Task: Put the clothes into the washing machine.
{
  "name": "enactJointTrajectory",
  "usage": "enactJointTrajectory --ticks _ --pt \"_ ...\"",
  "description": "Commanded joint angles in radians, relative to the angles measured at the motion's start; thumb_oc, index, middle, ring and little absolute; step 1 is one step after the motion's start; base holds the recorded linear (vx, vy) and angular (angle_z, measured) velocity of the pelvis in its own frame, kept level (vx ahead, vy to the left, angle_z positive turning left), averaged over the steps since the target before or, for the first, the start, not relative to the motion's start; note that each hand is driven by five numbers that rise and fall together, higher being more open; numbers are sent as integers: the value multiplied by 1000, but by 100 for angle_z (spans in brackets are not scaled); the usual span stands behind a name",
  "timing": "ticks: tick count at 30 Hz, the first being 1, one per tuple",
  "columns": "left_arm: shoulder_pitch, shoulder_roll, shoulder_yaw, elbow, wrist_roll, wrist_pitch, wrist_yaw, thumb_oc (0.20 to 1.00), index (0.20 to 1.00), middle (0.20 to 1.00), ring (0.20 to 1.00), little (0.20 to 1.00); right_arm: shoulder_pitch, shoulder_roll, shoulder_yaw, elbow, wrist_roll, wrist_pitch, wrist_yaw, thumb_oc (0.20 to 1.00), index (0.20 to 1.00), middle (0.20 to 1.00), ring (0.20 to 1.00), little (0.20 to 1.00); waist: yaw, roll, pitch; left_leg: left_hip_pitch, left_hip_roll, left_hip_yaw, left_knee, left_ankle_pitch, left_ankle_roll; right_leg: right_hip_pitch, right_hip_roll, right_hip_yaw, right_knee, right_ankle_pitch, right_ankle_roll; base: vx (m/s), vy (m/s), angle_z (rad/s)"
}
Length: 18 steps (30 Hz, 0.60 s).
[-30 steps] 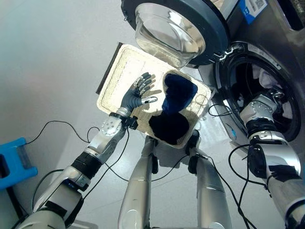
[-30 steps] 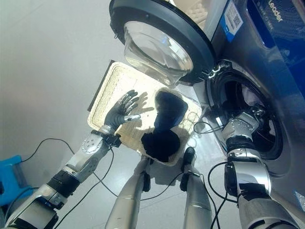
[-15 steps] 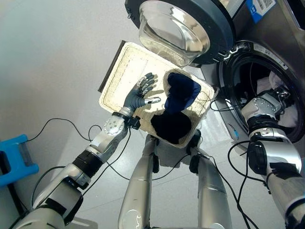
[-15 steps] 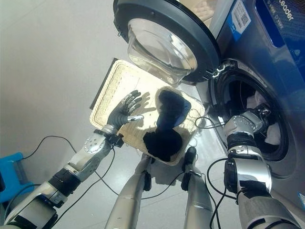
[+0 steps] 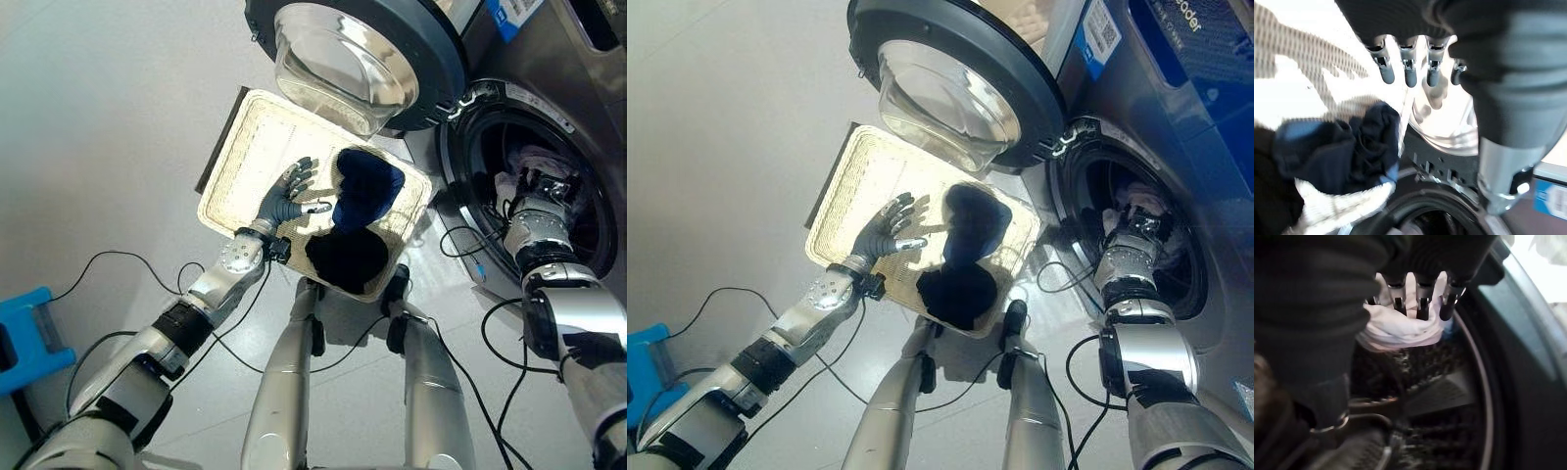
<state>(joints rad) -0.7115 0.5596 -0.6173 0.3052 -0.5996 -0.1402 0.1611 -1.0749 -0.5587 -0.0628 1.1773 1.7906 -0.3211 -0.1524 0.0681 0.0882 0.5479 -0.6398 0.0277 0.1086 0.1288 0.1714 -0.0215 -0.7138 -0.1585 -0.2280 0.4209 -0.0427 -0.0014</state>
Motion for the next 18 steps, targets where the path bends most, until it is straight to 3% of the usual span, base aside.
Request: enactJointTrajectory --ticks 1,2,6,11,12,14,16,17,18 --pt "-41 -34 6 10 67 2 -5 1000 1000 1000 1000 1000 -39 -109 63 15 -151 86 -9 1000 1000 1000 1000 1000 -9 45 -28 6 -59 67 84 -135 -15 21 -14 -90 -34 73 101 0 0 0" --pt "-47 -25 -1 17 77 21 -8 1000 1000 1000 1000 1000 -38 -118 83 28 -237 128 -6 1000 1000 1000 1000 1000 -10 42 -28 6 -58 67 84 -134 -15 23 -13 -90 -37 76 101 0 0 0" --pt "-58 -9 -7 22 128 45 5 1000 1000 1000 1000 1000 -29 -124 116 31 -330 211 53 1000 1000 1000 1000 1000 -12 37 -28 7 -54 70 87 -135 -15 22 -11 -88 -36 77 102 0 0 0" --pt "-64 19 -8 30 205 68 33 1000 1000 1000 1000 1000 14 -121 138 13 -389 219 100 1000 1000 1000 1000 1000 -18 30 -28 10 -48 73 87 -136 -14 22 -8 -81 -36 78 104 0 0 0" --pt "-69 34 -11 50 318 84 71 1000 1000 1000 1000 1000 48 -98 137 -26 -404 173 106 1000 1000 1000 1000 1000 -26 26 -28 16 -47 75 83 -136 -16 23 -2 -76 -39 79 106 -8 41 0" --pt "-69 43 -16 55 374 91 94 1000 1000 1000 1000 1000 97 -59 118 -88 -421 75 60 1000 1000 1000 1000 1000 -35 24 -28 22 -44 82 75 -133 -18 26 5 -69 -47 79 108 -9 51 -3" --pt "-68 42 -17 56 391 93 95 1000 1000 1000 1000 1000 106 -54 112 -97 -426 63 54 1000 1000 1000 1000 1000 -36 24 -28 23 -44 82 74 -134 -17 27 5 -69 -47 78 109 -6 31 -12" --pt "-75 38 -34 67 515 109 129 1000 1000 1000 1000 1000 153 4 87 -163 -481 -32 -12 1000 1000 1000 1000 1000 -46 24 -28 23 -42 90 74 -136 -19 26 6 -62 -50 79 111 -14 48 -12" --pt "-80 36 -39 70 559 119 135 1000 1000 1000 1000 1000 159 17 89 -172 -504 -55 -36 1000 1000 1000 1000 1000 -48 25 -28 22 -42 92 73 -136 -19 26 7 -61 -53 79 111 -18 60 -6"
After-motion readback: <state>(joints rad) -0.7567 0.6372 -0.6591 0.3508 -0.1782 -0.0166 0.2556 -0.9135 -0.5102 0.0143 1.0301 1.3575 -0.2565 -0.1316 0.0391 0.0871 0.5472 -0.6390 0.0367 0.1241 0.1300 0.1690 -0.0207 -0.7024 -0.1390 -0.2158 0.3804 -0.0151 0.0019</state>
